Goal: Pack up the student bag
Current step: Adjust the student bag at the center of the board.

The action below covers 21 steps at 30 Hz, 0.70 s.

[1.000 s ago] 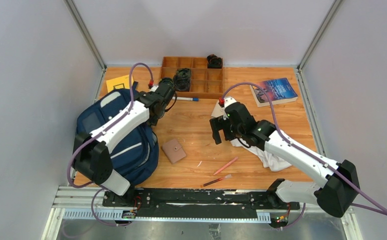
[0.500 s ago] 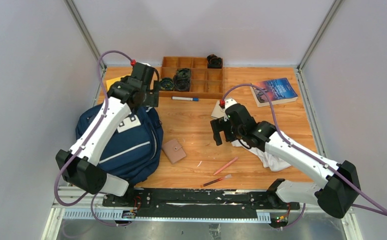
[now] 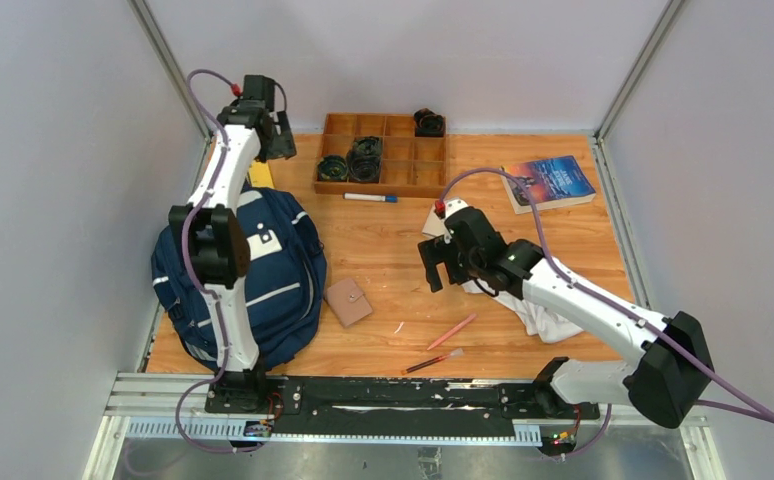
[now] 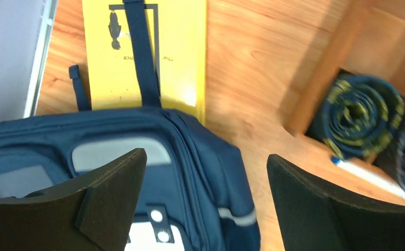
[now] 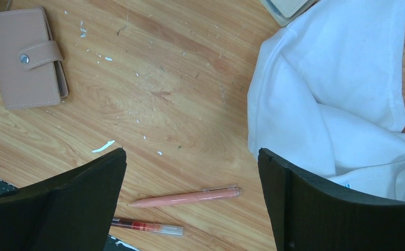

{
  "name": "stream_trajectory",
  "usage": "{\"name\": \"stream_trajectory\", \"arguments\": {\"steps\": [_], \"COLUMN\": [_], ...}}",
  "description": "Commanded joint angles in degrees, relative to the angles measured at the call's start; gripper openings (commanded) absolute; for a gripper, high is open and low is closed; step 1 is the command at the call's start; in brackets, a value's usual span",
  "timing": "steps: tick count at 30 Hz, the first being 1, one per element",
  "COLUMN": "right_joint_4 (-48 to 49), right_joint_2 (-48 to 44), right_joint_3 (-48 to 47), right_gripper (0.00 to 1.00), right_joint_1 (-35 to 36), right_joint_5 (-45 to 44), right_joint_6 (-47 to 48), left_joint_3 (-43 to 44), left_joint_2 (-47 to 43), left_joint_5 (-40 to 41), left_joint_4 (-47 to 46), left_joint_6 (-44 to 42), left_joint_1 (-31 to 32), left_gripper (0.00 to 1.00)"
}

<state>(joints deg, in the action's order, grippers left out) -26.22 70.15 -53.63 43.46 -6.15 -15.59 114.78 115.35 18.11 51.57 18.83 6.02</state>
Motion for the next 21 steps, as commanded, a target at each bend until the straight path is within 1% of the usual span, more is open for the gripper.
{"name": "stream_trajectory", "arguments": {"steps": [1,3,5,10,16,21], "right_joint_4": [0.11,0.90,1.09,-0.35,-0.73,-1.12], "right_joint_2": [1.16,3.72,7.45,17.10,24.48,26.85], "right_joint_3": [-2.23,-2.76,-4.63,-13.99,-22.32,-24.28], "right_gripper": [1.00,1.00,1.00,1.00,1.00,1.00], "right_joint_1": [0.22,0.15,-0.11,-0.90,-3.06,-5.80], "right_joint_5": [-1.07,-1.25,-0.88,1.93,4.36,8.40], "right_joint_6": [0.49,1.50,2.60,5.52,8.32,8.56], "left_joint_3": [9.24,13.95,17.76,23.45,23.93,22.61], "left_joint_2": [5.82,9.75,13.18,20.15,24.07,26.29], "left_joint_5": [-8.63,-8.93,-9.17,-14.78,-14.71,-20.47], "left_joint_4": [0.17,0.87,0.99,0.68,-0.60,-1.82], "left_joint_6": [-1.44,-3.30,-3.34,-0.21,-3.90,-4.64], "left_joint_1": [-8.27,-9.90,-11.73,-17.93,-20.24,-23.62], "left_gripper": [0.92,0.95,0.96,0.97,0.98,0.99]}}
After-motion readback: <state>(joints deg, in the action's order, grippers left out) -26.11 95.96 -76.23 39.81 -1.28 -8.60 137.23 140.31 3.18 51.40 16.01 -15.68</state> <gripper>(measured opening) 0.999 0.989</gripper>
